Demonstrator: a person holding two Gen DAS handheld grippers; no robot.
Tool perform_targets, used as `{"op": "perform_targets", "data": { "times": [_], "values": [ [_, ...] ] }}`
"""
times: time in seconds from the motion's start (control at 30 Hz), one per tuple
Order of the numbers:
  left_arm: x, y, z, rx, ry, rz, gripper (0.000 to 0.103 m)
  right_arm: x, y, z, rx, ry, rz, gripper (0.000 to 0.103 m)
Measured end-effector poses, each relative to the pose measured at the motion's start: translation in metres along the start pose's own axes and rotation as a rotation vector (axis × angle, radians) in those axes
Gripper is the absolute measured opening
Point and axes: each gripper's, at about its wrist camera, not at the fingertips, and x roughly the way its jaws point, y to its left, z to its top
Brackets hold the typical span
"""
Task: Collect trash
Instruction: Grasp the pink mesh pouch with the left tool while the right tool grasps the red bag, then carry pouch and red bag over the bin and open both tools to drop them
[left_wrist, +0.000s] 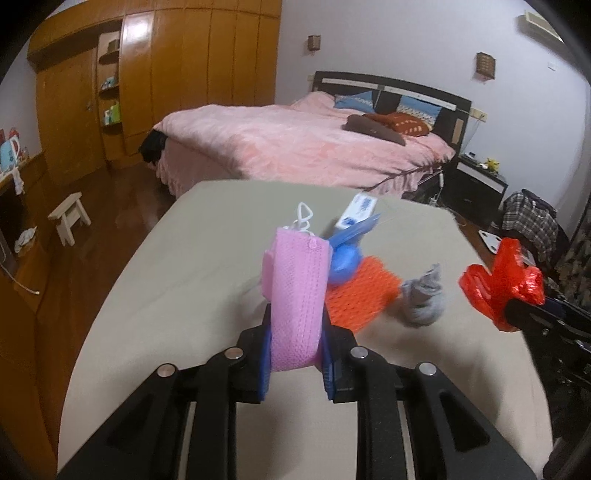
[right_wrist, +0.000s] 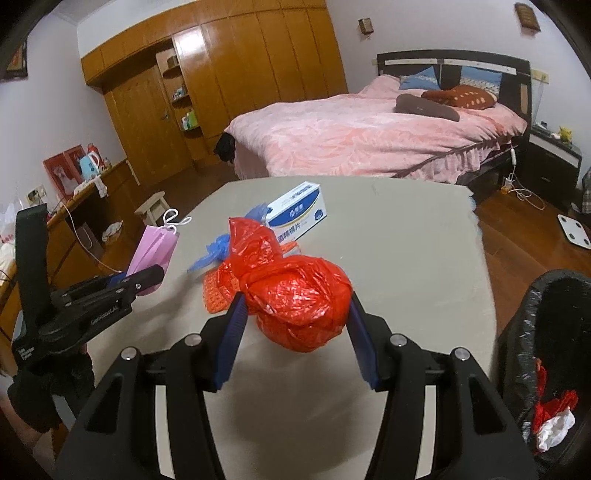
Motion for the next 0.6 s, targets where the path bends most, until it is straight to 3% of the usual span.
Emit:
{"op": "perform_targets", "data": {
  "times": [0.6],
  "values": [
    [-0.030,-0.098,0.027,0.107,-0.062,-0.157,0.022,-0.076,-0.052,0.010,0.072,-0.125,-0.084,0.052]
  ]
}}
